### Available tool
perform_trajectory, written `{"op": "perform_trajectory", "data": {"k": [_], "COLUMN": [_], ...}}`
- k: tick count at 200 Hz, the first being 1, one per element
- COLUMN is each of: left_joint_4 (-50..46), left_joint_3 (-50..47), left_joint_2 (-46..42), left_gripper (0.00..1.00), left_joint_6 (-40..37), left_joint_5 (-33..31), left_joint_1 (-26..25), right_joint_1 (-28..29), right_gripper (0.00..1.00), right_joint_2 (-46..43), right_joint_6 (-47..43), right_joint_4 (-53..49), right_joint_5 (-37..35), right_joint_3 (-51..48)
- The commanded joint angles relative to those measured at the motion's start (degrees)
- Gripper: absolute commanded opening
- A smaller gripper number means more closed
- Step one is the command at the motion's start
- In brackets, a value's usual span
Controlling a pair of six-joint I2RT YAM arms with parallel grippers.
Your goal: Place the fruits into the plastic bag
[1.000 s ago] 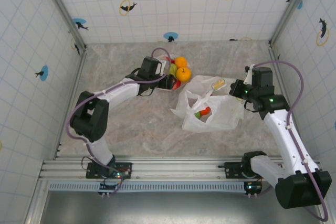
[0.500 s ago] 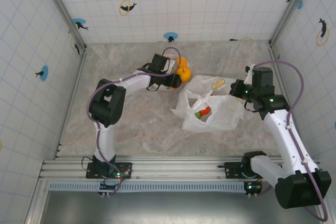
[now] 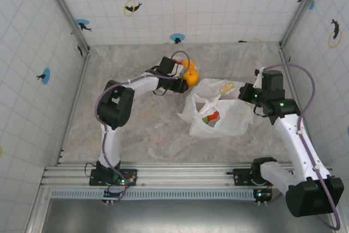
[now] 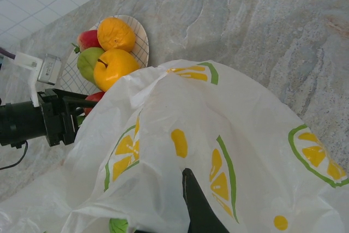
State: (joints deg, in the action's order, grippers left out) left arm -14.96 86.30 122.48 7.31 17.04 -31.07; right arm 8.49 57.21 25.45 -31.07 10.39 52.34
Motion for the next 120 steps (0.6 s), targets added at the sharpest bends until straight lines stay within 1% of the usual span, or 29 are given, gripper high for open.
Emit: {"op": "perform_trajectory", "data": {"k": [1,31,64,94,120], "left_joint_4": [-2.29,-2.58,-1.54,0.88,2.04], "left_joint_3": [1.92,1.77,-0.75,-6.55,-13.08], "left_joint_2": [1.10,-0.14,-4.42,-11.19,-18.87], "left_gripper": [0.70,0.62,0.57,0.53,0.52], "left_joint_6": [-1.11,-1.00,-0.29,1.05,1.31], "left_joint_5": [0.89,0.22,-2.89,-4.61,-5.52], "left_joint_1": [0.26,0.24,0.22,0.25,0.22], "right_joint_1": [-0.26,-0.33,-0.32,-0.32,-0.33], "right_gripper": [0.00,0.00,0.00,0.00,0.00], "right_joint_2": [-0.30,-0.30,-0.31,-0.03,0.10], "right_joint_6": [-0.13,-0.05,0.24,0.31,0.39], "right_joint_4": [1.64,1.77,2.23,2.50,2.72], "right_joint_5": [0.27,0.31,0.44,0.81,0.77], "right_joint_3": [-1.18,-1.54,-1.63,-1.47,-1.27]}}
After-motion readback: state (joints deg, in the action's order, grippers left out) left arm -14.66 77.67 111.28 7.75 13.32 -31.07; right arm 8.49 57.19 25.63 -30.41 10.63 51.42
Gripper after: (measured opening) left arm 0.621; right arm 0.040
